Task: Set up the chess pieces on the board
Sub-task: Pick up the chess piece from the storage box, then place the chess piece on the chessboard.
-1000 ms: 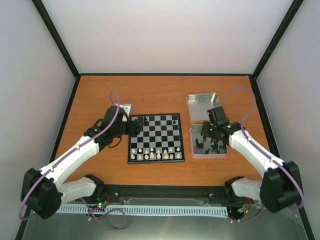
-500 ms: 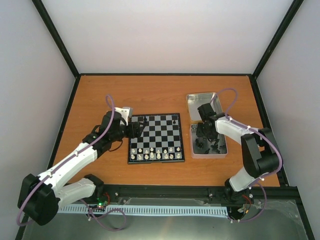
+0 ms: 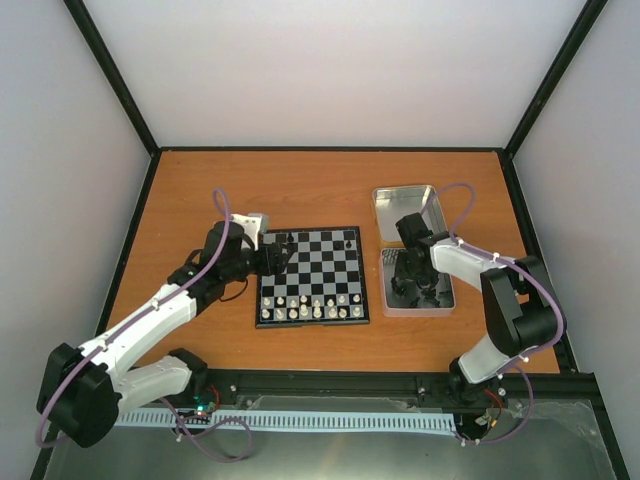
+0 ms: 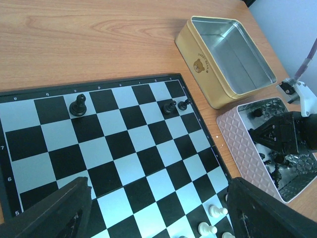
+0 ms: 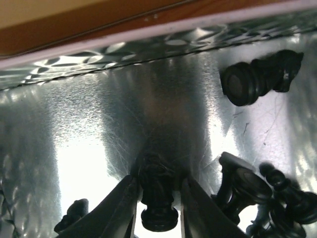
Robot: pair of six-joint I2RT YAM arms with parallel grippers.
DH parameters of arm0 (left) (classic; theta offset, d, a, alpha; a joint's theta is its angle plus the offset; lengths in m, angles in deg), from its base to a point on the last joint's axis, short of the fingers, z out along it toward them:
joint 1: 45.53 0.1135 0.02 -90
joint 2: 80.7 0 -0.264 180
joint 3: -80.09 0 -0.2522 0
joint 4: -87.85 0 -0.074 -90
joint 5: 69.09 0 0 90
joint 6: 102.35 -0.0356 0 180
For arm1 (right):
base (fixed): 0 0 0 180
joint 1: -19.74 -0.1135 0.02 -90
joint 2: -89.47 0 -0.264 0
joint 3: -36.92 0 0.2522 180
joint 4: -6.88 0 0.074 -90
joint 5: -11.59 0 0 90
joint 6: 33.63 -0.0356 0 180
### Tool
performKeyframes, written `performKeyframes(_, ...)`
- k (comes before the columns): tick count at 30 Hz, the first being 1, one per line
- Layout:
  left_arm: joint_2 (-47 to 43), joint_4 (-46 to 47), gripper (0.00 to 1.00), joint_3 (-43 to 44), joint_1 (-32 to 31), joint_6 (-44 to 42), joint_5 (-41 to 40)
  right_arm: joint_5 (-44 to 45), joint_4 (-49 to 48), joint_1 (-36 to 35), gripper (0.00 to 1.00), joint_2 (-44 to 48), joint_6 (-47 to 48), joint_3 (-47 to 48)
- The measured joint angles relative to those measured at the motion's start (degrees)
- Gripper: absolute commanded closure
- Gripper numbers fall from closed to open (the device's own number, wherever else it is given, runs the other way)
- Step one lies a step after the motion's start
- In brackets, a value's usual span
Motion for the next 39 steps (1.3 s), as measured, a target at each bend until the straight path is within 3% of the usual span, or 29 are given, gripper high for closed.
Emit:
performKeyframes(5,0.46,0.11,0.25,0.00,0.00,0.17,0.59,0.07,-0.70,0.00,0.87,-0.02,-0.24,-0.02)
performKeyframes(11,0.46,0.15,0.24,0.00,0.00,0.44,1.27,-0.92,-1.33,0.00,0.85,1.36,-0.09,-0.35)
performKeyframes(16,1.68,0.09,0.24,0.68,0.02,1.73,4.59,-4.04,-2.93,0.00,0.83,11.34,2.36,-0.90)
performKeyframes(22,6.21,0.63,0.23,6.21,0.04,6.45,14.64,-22.21,-13.05,-0.37,0.82,24.96,6.93,-3.21)
performKeyframes(27,8.22,5.16,0.19,8.81,0.04,14.36,24.76,-34.88,-23.02,-4.35,0.82,30.23,9.11,-7.15)
performKeyframes(31,8.48,9.22,0.19,8.81,0.04,20.74,30.82,-37.31,-27.69,-9.84,0.82,30.80,12.37,-7.06)
performKeyframes(39,9.97,12.04,0.29,9.05,0.04,25.64,37.44,-35.08,-29.42,-15.82,0.83,26.05,19.06,-2.54)
